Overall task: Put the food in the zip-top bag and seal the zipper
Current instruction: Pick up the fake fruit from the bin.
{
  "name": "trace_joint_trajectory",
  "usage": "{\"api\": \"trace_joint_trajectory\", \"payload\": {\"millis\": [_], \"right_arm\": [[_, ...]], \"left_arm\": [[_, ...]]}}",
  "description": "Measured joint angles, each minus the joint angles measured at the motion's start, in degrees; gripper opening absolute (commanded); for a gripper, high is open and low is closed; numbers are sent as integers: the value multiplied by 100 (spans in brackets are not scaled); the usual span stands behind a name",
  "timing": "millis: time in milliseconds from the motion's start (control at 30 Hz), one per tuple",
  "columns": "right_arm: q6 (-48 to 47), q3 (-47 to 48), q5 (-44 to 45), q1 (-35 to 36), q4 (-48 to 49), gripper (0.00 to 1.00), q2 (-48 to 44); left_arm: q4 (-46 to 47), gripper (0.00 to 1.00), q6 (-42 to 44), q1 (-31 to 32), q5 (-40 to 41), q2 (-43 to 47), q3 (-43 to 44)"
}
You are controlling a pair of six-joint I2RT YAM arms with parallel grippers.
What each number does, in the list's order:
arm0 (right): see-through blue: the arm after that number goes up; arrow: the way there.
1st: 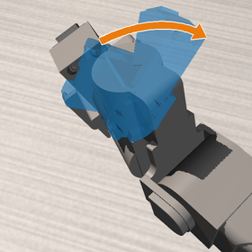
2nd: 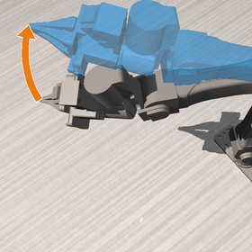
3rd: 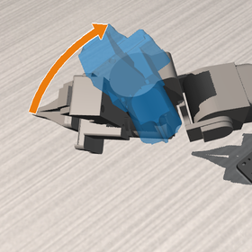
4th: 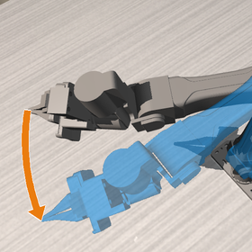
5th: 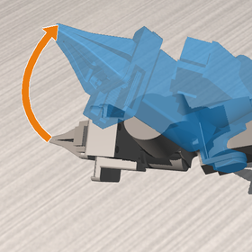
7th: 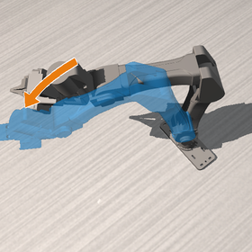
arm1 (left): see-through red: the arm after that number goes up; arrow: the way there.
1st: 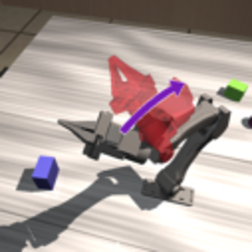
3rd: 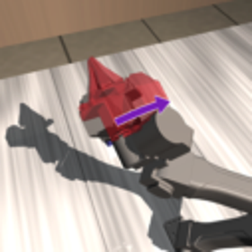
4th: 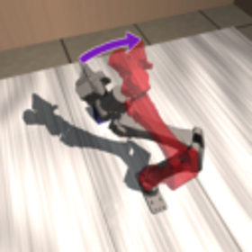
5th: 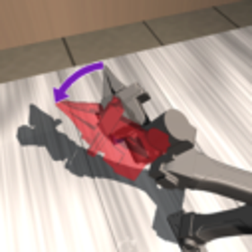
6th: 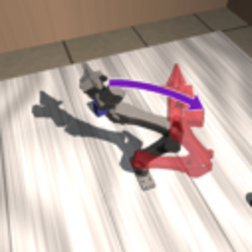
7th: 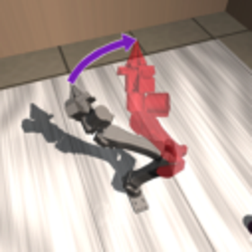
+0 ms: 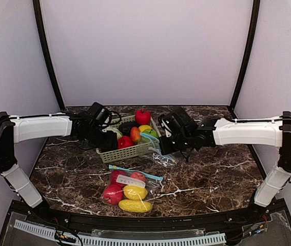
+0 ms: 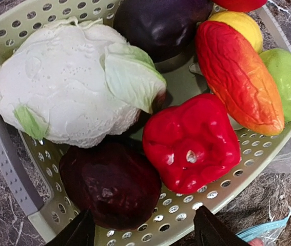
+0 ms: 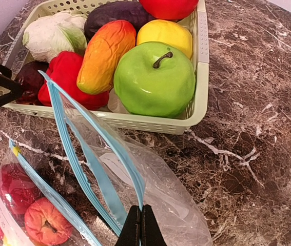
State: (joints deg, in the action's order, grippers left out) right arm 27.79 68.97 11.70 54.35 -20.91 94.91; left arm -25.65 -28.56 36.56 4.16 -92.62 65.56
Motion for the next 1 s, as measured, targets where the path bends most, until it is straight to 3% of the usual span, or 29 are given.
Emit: {"api": "trace_joint_trajectory", "payload": {"millis": [533, 733, 1000], "right_arm": [[-138, -219, -87, 0, 262, 0, -225], [-136, -269, -153, 0, 339, 0, -225], [-136, -269, -160, 0, 374, 0, -227]], "left_arm": [[-542, 74, -767, 31, 883, -868, 459], [-848, 53, -684, -39, 1014, -1132, 763], [-872, 46, -614, -39, 1075, -1005, 702]]}}
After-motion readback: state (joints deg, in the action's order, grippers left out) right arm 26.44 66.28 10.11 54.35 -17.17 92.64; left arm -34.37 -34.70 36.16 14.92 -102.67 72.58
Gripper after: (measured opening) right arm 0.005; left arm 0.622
